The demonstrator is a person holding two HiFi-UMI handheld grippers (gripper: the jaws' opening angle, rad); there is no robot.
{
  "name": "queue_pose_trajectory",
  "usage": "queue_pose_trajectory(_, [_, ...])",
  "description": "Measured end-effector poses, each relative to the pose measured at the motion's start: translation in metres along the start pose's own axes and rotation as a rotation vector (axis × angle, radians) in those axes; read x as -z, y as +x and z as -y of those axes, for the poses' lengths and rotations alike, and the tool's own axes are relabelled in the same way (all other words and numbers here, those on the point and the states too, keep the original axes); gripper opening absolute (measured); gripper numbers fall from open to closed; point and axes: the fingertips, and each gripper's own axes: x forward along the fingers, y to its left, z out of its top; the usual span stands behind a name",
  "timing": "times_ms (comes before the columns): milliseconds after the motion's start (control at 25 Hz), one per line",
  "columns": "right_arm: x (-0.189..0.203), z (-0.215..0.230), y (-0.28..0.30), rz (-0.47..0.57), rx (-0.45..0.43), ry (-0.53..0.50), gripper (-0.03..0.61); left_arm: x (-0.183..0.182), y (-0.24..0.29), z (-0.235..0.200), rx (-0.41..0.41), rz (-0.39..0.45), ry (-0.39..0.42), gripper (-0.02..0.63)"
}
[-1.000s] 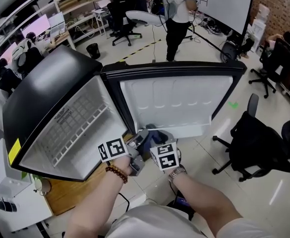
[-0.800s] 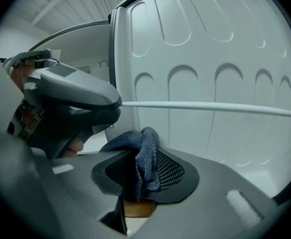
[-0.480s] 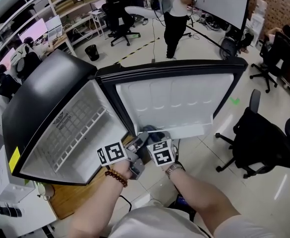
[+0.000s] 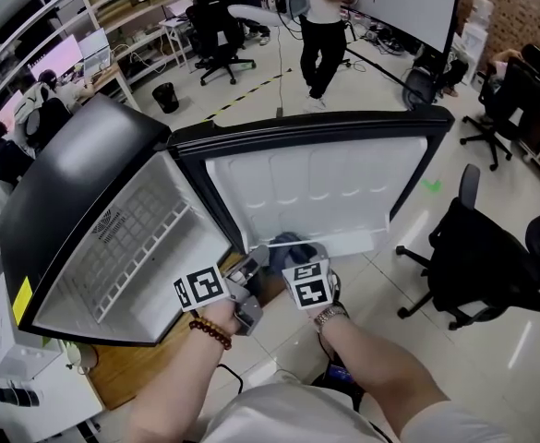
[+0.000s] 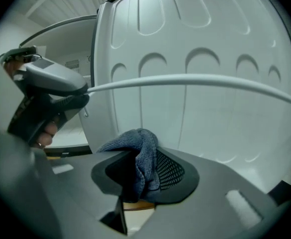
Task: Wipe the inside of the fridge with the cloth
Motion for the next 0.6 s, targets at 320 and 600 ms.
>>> queue_pose_trajectory(320, [0.011,0.047,-0.019,-0.01,0.08,0.038,0.12,-0.001,0.0,-0.001,0.001,0.013,-0.011,0.051])
queue_pose_trajectory(600, [0.022,0.091,-0.039,-0.019,0.159,0.08,0.12,-0.003,0.001,-0.001,-0.005,0.034,-0.015,0.049])
